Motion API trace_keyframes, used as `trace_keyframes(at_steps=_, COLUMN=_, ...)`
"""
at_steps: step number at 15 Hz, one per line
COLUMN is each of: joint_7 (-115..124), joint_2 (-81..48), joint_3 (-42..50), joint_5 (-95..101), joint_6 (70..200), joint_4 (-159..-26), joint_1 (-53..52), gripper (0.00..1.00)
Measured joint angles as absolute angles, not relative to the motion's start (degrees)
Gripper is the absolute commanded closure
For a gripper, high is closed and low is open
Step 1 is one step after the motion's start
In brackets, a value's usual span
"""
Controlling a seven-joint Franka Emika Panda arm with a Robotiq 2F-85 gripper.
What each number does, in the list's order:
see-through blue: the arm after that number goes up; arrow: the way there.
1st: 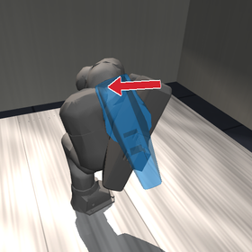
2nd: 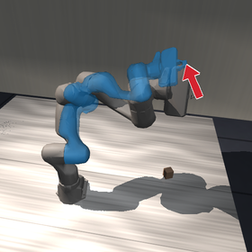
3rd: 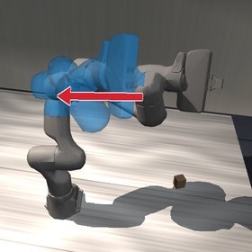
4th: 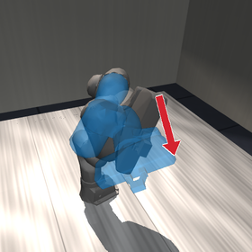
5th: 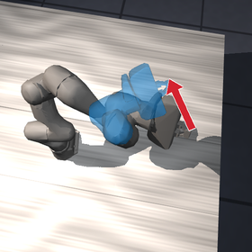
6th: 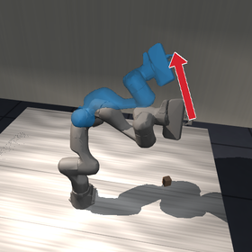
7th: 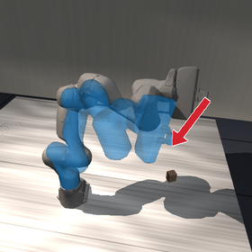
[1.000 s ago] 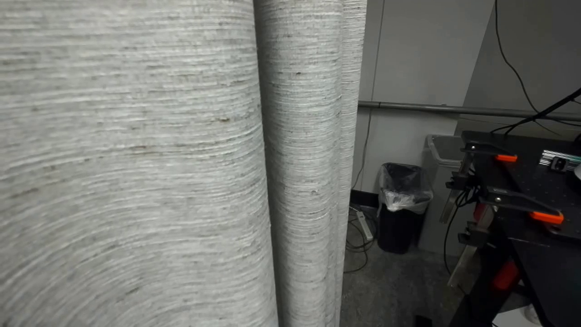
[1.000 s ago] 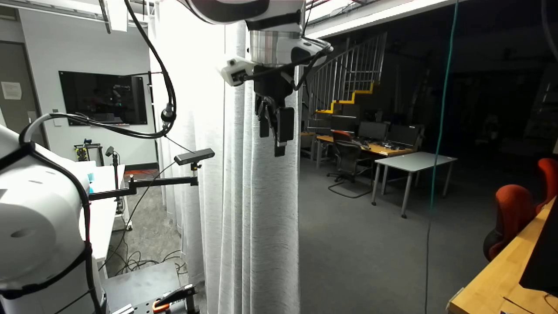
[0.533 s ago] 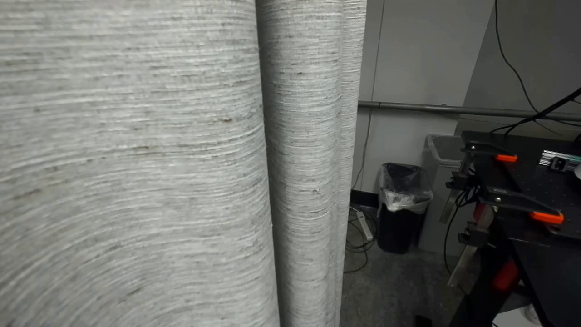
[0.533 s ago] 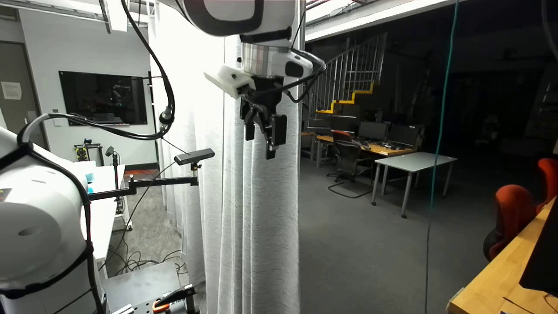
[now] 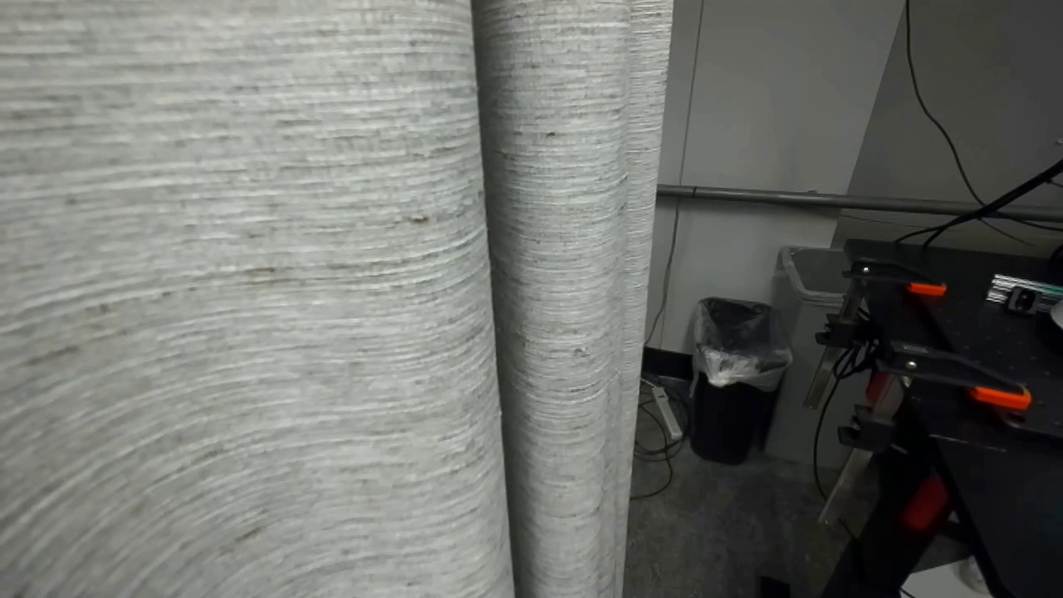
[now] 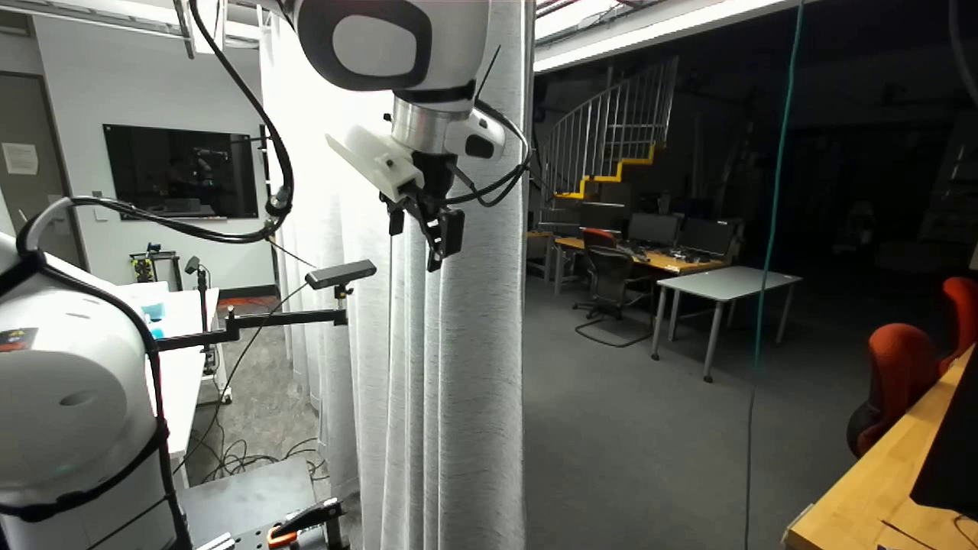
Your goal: Draw the curtain closed
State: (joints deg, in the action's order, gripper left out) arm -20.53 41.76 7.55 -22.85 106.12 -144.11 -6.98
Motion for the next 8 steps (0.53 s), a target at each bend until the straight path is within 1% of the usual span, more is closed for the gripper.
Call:
trace_keyframes(at_steps=4, joint_7=-24.0, joint_2=43.3, joint_3=7.4, joint_5=-28.7, joint_6=109.3, joint_4=-145.1, joint_1=-9.0, gripper=0.00)
trace_keyframes(at_steps=8, joint_7=-24.6, joint_2=43.3, joint_3=7.4, joint_5=-29.5, joint_6=109.5, joint_4=-145.2, joint_1=-9.4, gripper=0.00)
